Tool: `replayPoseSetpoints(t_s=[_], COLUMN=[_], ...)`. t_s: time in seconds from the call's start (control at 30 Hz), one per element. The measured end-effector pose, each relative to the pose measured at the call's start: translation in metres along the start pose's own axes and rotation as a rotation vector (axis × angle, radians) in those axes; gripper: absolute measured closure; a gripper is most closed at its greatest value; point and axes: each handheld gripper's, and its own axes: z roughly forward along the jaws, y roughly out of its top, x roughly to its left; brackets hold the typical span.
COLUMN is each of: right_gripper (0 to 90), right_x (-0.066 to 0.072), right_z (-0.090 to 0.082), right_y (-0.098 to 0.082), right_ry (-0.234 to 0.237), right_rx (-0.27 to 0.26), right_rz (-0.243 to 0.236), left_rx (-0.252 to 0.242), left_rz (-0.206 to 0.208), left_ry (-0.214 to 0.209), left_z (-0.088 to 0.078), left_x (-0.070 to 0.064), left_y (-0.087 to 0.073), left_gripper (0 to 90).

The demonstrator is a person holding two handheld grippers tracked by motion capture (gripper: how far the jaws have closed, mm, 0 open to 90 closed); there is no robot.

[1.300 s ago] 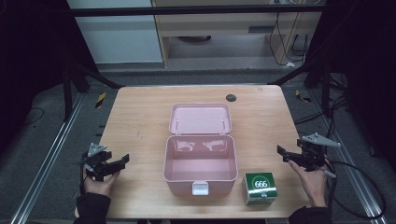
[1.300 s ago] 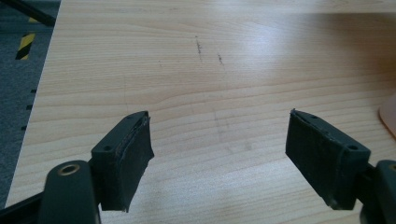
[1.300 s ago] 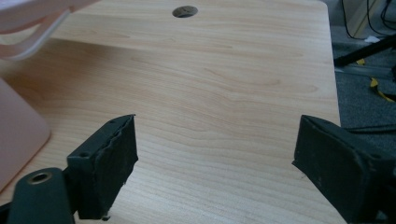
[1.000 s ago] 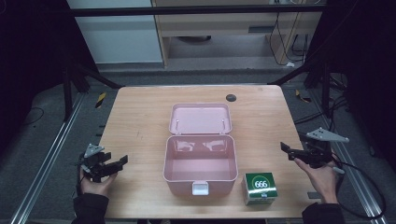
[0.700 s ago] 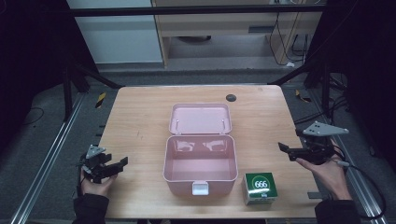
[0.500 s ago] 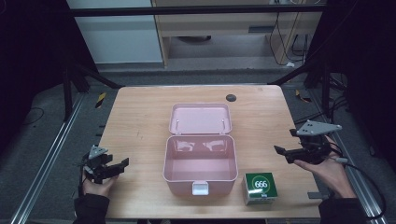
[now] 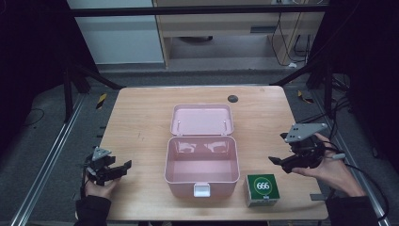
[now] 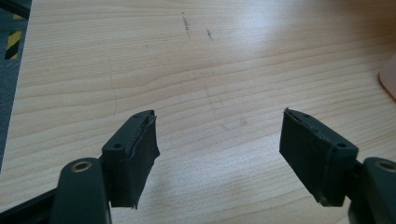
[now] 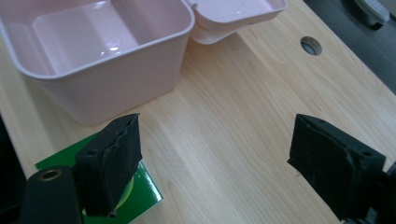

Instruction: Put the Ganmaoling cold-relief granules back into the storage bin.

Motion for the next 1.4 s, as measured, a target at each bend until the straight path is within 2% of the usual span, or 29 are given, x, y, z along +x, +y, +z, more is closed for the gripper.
replayPoseSetpoints(t_s=[0.03,0.1,0.17,0.4,0.43,0.6,0.67,1.0,1.27,1.4], right_gripper=[16.1,16.0,15.2,13.6,12.7,11.0,10.2,8.1,7.0,6.4], right_x=[0.002,0.004,0.008,0.017,0.020,0.026,0.029,0.039,0.047,0.053], right_z=[-0.001,-0.001,0.000,0.006,0.008,0.012,0.014,0.025,0.035,0.042], right_y=[0.004,0.005,0.008,0.011,0.011,0.012,0.013,0.013,0.011,0.010], right_ry=[0.015,0.021,0.037,0.082,0.093,0.118,0.144,0.175,0.197,0.217], right_rx=[0.012,0.021,0.051,0.109,0.132,0.169,0.191,0.272,0.311,0.352], right_rz=[-0.026,-0.034,-0.066,-0.127,-0.149,-0.184,-0.204,-0.253,-0.279,-0.301], left_rx=[0.003,0.003,0.005,0.018,0.022,0.026,0.029,0.038,0.047,0.046], left_rz=[0.004,0.006,0.010,0.023,0.026,0.030,0.034,0.044,0.053,0.054], left_ry=[0.002,0.002,0.001,0.002,0.003,0.002,0.001,-0.003,-0.001,-0.003], left_z=[0.000,0.001,0.001,0.003,0.004,0.005,0.005,0.007,0.008,0.008], left_x=[-0.001,-0.001,-0.002,-0.004,-0.004,-0.005,-0.006,-0.007,-0.008,-0.009], left_y=[0.000,0.000,0.000,0.000,0.000,0.000,-0.001,-0.001,-0.001,-0.001], left_gripper=[26.7,26.6,26.5,25.7,25.5,25.2,24.9,24.5,24.2,24.2])
